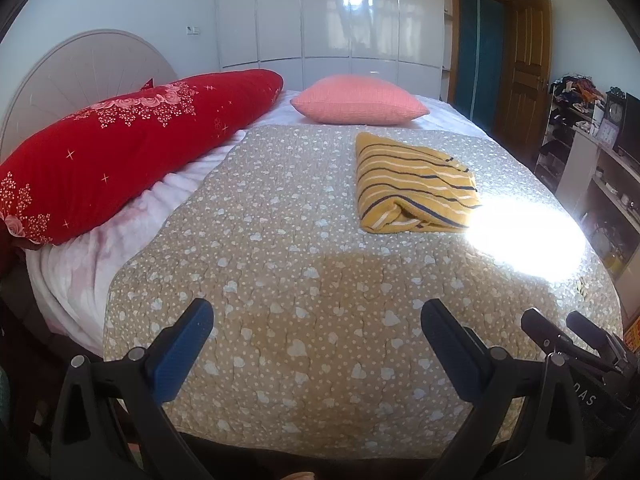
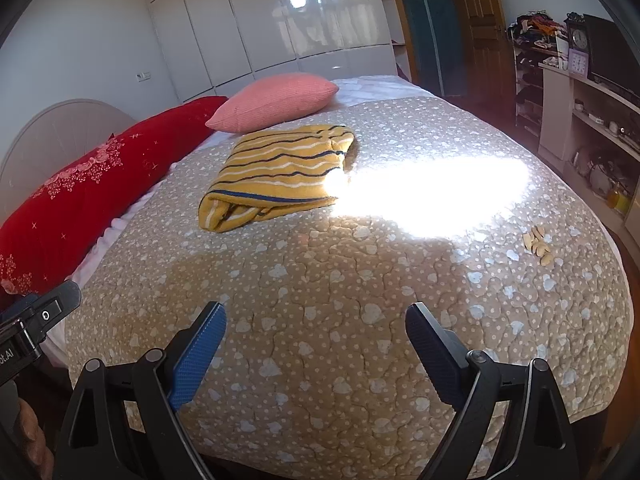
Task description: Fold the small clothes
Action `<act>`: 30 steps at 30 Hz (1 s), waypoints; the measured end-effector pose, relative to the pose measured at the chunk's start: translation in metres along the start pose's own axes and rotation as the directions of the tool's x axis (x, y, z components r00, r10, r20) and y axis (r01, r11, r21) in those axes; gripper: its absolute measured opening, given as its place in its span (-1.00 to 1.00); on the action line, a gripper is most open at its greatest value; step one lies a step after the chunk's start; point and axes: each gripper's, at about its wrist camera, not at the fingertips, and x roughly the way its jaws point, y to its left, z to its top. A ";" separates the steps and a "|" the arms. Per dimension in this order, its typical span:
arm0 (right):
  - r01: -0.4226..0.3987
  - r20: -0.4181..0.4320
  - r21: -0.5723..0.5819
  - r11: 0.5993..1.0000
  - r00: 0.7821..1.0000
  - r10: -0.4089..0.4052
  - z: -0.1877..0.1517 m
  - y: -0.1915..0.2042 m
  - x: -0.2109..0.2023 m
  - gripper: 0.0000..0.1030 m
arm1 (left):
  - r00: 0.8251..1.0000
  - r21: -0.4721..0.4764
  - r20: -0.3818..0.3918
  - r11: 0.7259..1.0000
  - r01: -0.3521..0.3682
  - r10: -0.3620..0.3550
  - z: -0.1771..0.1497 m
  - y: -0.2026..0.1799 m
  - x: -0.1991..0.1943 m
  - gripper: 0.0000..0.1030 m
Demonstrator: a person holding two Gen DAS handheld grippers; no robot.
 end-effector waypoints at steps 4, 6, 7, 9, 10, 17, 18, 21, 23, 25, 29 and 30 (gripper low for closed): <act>0.006 -0.008 0.001 1.000 1.000 -0.006 0.000 -0.001 0.002 0.83 | 1.000 0.004 -0.023 1.000 0.003 -0.003 -0.002 0.000 0.008 1.00; 0.010 -0.013 0.003 1.000 1.000 -0.010 0.000 -0.001 0.003 0.83 | 0.999 0.003 -0.038 1.000 0.006 -0.006 -0.004 0.000 0.012 1.00; 0.012 -0.014 0.003 1.000 1.000 -0.012 -0.001 -0.001 0.004 0.83 | 0.999 0.002 -0.043 1.000 0.009 -0.009 -0.006 0.001 0.014 1.00; 0.017 -0.015 0.000 1.000 1.000 -0.017 0.000 -0.001 0.005 0.83 | 0.998 0.002 -0.055 1.000 0.013 -0.013 -0.007 0.001 0.018 1.00; 0.021 -0.018 -0.001 1.000 1.000 -0.021 0.000 -0.001 0.006 0.83 | 0.998 0.000 -0.062 1.000 0.015 -0.015 -0.008 0.002 0.020 1.00; 0.043 -0.063 -0.024 0.999 0.997 -0.044 0.007 0.003 0.026 0.83 | 0.996 -0.027 -0.087 0.999 0.020 -0.023 -0.010 0.012 0.029 1.00; 0.044 -0.064 -0.031 0.999 0.997 -0.046 0.006 0.004 0.027 0.83 | 0.996 -0.031 -0.089 0.999 0.023 -0.025 -0.009 0.013 0.030 1.00; 0.051 -0.070 -0.056 0.997 0.996 -0.054 0.005 0.006 0.032 0.83 | 0.993 -0.038 -0.097 0.998 0.058 -0.061 0.000 0.016 0.042 1.00; 0.054 -0.070 -0.073 0.996 0.996 -0.059 0.007 0.008 0.036 0.83 | 0.995 -0.011 -0.088 0.999 0.049 -0.050 0.008 0.013 0.052 1.00; 0.065 -0.067 -0.092 0.994 0.995 -0.072 0.011 0.009 0.041 0.83 | 0.995 0.009 -0.091 0.999 0.052 -0.051 0.015 0.010 0.064 1.00; 0.066 -0.071 -0.102 0.993 0.995 -0.074 0.019 0.010 0.055 0.83 | 0.985 0.005 -0.134 0.994 0.110 -0.108 0.017 0.004 0.083 1.00; 0.064 -0.074 -0.100 0.993 0.995 -0.072 0.020 0.010 0.058 0.83 | 0.985 0.005 -0.133 0.994 0.112 -0.110 0.017 0.002 0.085 1.00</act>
